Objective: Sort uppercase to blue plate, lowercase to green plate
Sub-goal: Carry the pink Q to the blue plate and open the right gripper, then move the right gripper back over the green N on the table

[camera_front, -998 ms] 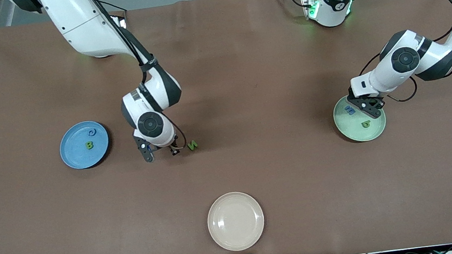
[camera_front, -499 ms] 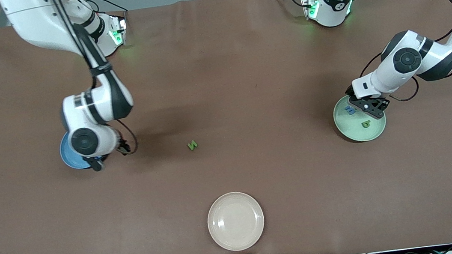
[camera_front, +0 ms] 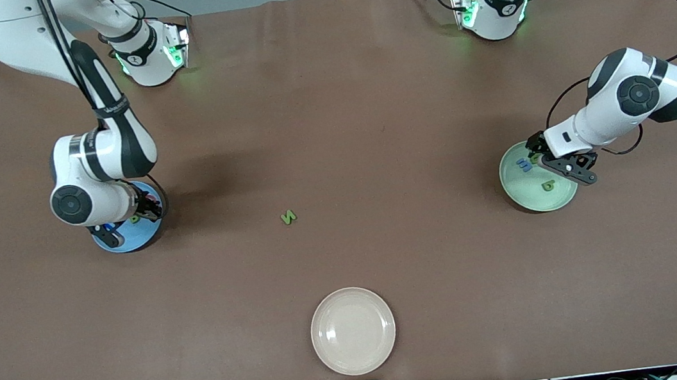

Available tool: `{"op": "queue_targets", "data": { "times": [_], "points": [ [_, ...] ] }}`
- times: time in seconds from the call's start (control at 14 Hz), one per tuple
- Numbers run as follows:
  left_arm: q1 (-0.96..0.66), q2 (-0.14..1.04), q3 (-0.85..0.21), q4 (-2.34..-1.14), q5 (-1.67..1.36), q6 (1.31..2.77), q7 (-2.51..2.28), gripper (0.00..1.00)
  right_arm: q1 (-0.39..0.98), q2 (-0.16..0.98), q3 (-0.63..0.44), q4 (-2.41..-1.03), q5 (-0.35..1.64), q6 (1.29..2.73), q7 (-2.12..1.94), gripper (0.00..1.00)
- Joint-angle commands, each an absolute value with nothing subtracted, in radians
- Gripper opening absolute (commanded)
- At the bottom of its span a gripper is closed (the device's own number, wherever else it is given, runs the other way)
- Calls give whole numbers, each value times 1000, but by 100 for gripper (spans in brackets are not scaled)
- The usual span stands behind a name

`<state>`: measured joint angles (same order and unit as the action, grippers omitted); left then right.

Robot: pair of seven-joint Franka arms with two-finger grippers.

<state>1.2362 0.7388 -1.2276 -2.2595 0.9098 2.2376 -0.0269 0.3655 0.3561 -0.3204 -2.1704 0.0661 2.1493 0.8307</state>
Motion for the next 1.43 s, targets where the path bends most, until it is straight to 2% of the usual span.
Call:
{"op": "queue_targets", "data": {
  "times": [0.0, 0.07, 0.14, 0.29, 0.5, 0.64, 0.86, 1.35],
  "points": [
    [1183, 733, -1224, -2217, 876, 2226, -40, 100, 313, 313, -310, -2212, 52, 2157, 784, 19],
    [1171, 735, -1220, -2201, 861, 2226, -41, 100, 296, 311, -310, -2214, 52, 2157, 782, 57],
    [1163, 735, -1212, -2189, 851, 2226, -40, 100, 290, 311, -310, -2214, 52, 2157, 782, 73],
    [1126, 736, -1180, -2154, 828, 2226, -37, 100, 293, 304, -308, -2214, 52, 2155, 782, 100],
    [1010, 712, -1117, -2091, 727, 2201, -35, 100, 334, 285, -302, -2207, 69, 2149, 811, 100],
    [979, 674, -1109, -2063, 626, 2191, -14, 100, 405, 285, -302, -2198, 77, 2157, 932, 100],
    [888, 576, -1019, -2046, 485, 2191, 46, 100, 530, 294, -302, -2154, 93, 2180, 1144, 100],
    [626, 338, -767, -2063, 65, 2195, 195, 100, 728, 357, -301, -2128, 218, 2460, 1345, 100]
  ]
}}
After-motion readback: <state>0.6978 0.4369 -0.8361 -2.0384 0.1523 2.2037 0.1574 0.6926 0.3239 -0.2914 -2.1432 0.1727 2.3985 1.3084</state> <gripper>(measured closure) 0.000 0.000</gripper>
